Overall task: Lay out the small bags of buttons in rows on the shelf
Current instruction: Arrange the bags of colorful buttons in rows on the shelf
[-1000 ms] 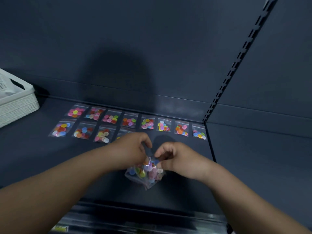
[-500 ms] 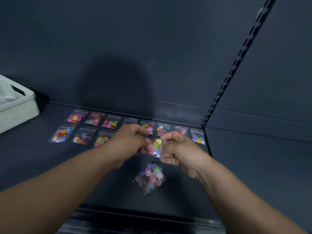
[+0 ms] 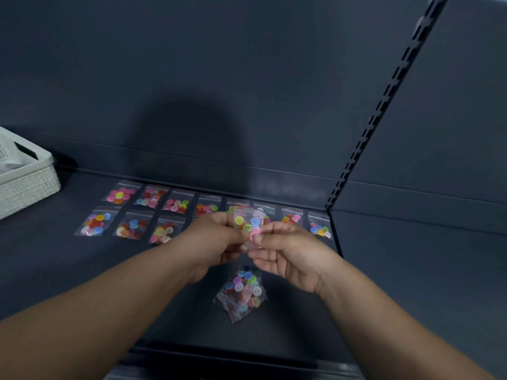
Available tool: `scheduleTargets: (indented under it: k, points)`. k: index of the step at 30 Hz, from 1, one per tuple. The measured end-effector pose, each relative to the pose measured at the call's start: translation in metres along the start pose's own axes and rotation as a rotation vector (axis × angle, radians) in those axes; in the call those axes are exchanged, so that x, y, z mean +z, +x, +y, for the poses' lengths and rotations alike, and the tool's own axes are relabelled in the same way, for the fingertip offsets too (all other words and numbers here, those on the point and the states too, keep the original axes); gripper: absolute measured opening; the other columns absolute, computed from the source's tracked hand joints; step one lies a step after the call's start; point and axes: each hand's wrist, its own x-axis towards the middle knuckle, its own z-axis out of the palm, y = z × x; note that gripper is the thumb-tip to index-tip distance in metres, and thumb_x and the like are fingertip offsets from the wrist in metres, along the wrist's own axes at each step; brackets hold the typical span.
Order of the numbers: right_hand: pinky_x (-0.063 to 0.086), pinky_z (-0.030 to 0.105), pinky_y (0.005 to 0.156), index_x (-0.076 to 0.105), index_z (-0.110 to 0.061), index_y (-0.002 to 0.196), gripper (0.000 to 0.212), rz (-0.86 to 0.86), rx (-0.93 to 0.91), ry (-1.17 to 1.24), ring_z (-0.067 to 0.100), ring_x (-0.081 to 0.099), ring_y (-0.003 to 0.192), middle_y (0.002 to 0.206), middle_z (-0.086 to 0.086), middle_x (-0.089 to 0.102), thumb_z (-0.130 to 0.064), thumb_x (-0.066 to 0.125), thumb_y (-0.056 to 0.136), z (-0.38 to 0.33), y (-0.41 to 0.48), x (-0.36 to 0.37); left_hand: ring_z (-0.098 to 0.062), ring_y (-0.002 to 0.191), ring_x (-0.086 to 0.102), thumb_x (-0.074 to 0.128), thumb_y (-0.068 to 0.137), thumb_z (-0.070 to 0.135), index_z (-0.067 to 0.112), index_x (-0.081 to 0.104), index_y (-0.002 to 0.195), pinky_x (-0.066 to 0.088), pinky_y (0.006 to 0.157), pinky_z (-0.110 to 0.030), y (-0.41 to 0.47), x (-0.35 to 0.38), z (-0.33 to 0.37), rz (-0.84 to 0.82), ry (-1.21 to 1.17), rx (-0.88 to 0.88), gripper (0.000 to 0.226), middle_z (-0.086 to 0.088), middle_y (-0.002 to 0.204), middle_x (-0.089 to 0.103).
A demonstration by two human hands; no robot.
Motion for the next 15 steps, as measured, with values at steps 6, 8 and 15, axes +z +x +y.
scheduleTargets:
  k: [6, 8, 15]
  points:
    - [0.049, 0.02, 0.054, 0.057, -0.014, 0.083, 0.025, 0.04, -0.069, -0.219, 0.011, 0.061, 0.057, 0.066, 0.002, 0.061, 0.011, 0.056, 0.082, 0.001, 0.005, 0.005, -0.013, 0.066, 0.061, 0.067, 0.084, 0.01, 0.014, 0.062, 0.086, 0.049, 0.06, -0.025, 0.002, -0.003, 0.0, 0.025, -0.037, 0.015, 0.007, -0.003, 0.076, 0.067]
    - [0.048, 0.019, 0.054, 0.058, -0.013, 0.083, 0.027, 0.016, -0.067, -0.308, 0.011, 0.061, 0.058, 0.064, -0.001, 0.061, 0.014, 0.054, 0.08, 0.001, 0.004, 0.006, -0.013, 0.07, 0.064, 0.071, 0.082, 0.017, 0.015, 0.066, 0.093, 0.05, 0.062, -0.026, 0.003, -0.005, 0.004, 0.01, -0.054, 0.036, 0.013, -0.002, 0.08, 0.069]
    - [0.05, 0.02, 0.057, 0.062, -0.011, 0.088, 0.027, -0.004, -0.021, -0.436, 0.011, 0.062, 0.061, 0.07, 0.0, 0.063, 0.014, 0.056, 0.079, -0.001, 0.004, 0.008, -0.011, 0.051, 0.055, 0.068, 0.084, 0.009, 0.012, 0.063, 0.072, 0.035, 0.035, -0.011, 0.008, -0.01, 0.013, 0.123, 0.042, 0.104, 0.014, -0.003, 0.064, 0.063]
